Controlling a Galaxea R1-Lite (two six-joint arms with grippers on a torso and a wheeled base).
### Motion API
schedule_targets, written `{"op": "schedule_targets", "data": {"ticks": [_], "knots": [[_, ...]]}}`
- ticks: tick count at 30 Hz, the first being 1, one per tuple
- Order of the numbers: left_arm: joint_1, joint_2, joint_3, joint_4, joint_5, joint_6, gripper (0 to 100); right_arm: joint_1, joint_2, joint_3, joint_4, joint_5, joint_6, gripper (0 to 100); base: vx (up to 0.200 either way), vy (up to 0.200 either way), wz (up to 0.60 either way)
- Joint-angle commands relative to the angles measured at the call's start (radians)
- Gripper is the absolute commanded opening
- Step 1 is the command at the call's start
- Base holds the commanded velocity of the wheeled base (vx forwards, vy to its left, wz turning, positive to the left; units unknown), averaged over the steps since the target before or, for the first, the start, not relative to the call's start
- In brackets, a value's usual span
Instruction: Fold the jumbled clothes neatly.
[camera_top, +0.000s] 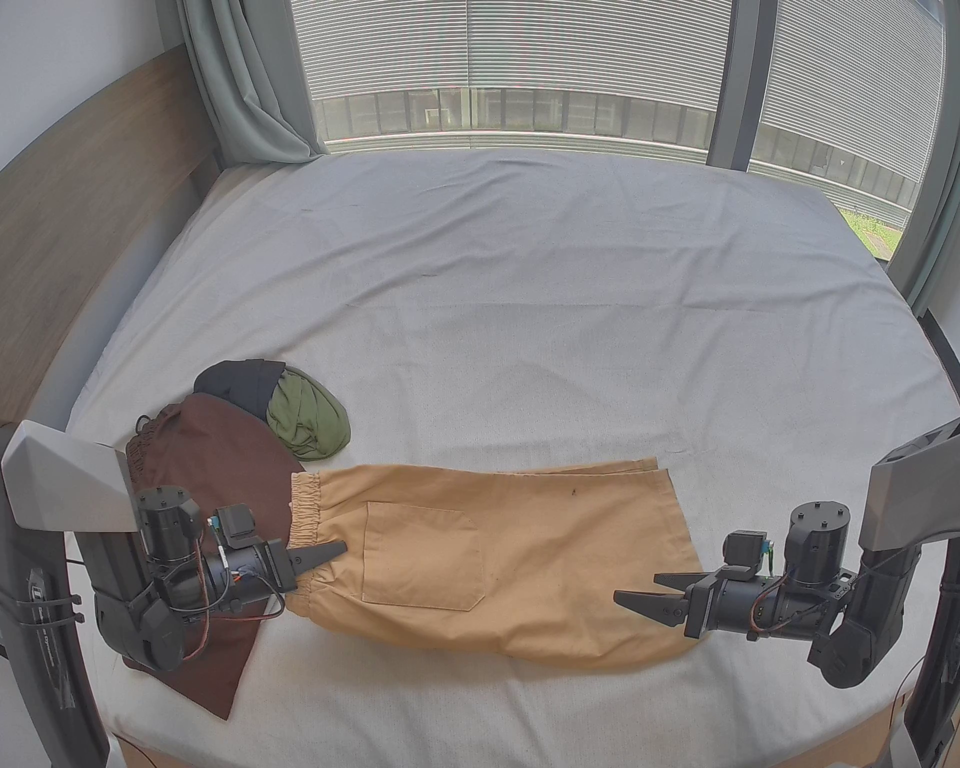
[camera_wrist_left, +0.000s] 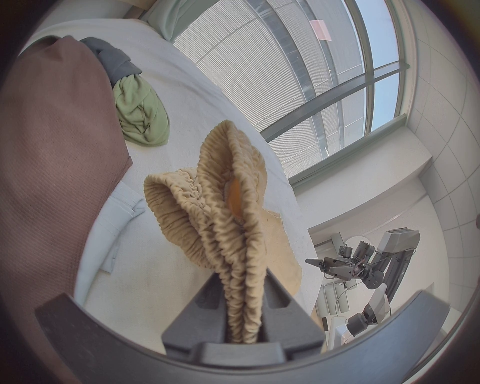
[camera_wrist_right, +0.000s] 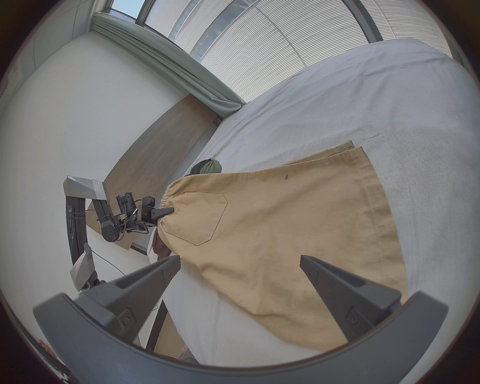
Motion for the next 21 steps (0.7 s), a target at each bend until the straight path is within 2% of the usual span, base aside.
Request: {"op": "schedule_targets", "data": {"ticks": [1,21], "knots": [[0.024,-0.02,0.016,0.0,-0.02,0.017,0,0.001,-0.001,0.0,-0.001,0.0,0.0,100,0.0,0.0,0.0],[0.097,-0.071,0.05,0.0,-0.056,0.019,0,-0.001,0.0,0.0,-0.001,0.0,0.0,100,0.0,0.0,0.0]]}}
